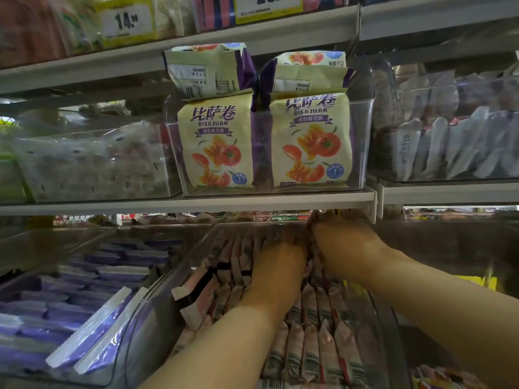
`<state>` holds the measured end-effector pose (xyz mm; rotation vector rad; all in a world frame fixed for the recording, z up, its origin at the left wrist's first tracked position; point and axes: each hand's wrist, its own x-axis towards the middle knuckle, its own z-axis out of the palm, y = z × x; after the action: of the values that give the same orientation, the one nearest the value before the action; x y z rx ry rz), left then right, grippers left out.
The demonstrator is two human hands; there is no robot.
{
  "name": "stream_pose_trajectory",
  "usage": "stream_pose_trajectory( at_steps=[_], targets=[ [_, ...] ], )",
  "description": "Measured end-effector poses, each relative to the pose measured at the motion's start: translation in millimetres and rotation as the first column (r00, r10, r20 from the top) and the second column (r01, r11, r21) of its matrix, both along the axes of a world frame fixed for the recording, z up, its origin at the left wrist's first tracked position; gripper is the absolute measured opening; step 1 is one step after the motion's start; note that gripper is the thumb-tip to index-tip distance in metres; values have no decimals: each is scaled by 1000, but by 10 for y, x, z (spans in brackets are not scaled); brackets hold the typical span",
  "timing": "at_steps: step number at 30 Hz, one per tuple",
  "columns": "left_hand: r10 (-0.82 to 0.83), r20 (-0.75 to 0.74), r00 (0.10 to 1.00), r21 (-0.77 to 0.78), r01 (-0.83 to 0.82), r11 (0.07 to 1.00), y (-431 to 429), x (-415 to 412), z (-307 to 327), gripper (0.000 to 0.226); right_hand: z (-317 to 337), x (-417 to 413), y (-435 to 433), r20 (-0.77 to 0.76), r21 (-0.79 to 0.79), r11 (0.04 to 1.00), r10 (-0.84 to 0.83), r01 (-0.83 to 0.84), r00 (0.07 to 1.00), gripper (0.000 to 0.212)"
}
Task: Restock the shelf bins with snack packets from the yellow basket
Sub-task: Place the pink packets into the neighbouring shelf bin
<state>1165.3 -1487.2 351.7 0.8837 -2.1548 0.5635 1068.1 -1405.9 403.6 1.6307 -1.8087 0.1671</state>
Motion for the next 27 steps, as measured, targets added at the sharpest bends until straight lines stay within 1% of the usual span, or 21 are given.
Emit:
stream_pose_trajectory(
  at_steps=[3,5,6,8,9,11,12,13,14,15,16,17,18,19,20,21,22,24,27],
  targets=[
    [21,-6,1000,-20,-21,1000,7,14,33,24,10,36,-10,-54,-34,999,-3,1,999,28],
    [50,-5,999,-59,-50,997,4,41,49,25,7,40,-19,-73,-58,998,-2,-3,997,26],
    [65,-7,998,-83,-66,994,-3,54,48,27,3,26,-38,-99,-52,999,-5,0,995,27],
    [88,-3,996,-99,-87,991,-20,62,39,33,9,-12,-99,-132,37,999,-19,24,991,32],
    [89,9,996,-94,-88,992,-27,59,33,39,21,-35,-134,-99,115,993,-11,22,995,35],
    [48,32,998,-60,-46,997,-47,55,25,49,68,-67,-168,37,270,962,23,-32,999,39],
    [0,31,1000,-28,0,1000,-61,61,25,49,96,-85,-162,111,304,949,53,-85,992,42],
    [-52,28,998,14,52,999,-80,79,28,47,120,-109,-140,179,301,940,106,-157,978,45],
    [-98,28,995,55,96,994,-98,106,33,45,132,-134,-104,255,279,929,171,-242,952,48],
    [-136,32,990,90,133,987,-119,138,41,46,137,-150,-53,325,234,913,250,-333,912,46],
    [-174,34,984,123,169,978,-139,175,43,49,128,-166,-4,378,193,898,304,-396,875,38],
    [-214,35,976,156,206,966,-150,212,45,56,106,-187,32,424,157,888,335,-433,841,30],
    [-255,42,966,174,244,954,-144,240,45,64,73,-220,58,471,124,881,352,-456,809,29],
    [-295,57,954,166,282,945,-123,254,44,71,40,-256,84,538,80,873,369,-481,758,33],
    [-330,74,941,137,318,938,-95,246,40,75,11,-290,119,609,19,860,396,-511,688,37],
    [-354,93,931,100,345,933,-68,219,32,76,-19,-324,155,654,-45,845,429,-534,623,40],
    [-362,115,925,63,357,932,-48,173,24,76,-42,-358,181,674,-92,836,452,-541,584,42],
    [-326,167,930,9,330,944,-32,50,10,74,-70,-412,205,676,-108,847,447,-521,586,38],
    [-255,203,945,-7,262,965,-84,-103,31,67,-76,-443,173,657,-94,864,427,-494,621,33]
  ],
)
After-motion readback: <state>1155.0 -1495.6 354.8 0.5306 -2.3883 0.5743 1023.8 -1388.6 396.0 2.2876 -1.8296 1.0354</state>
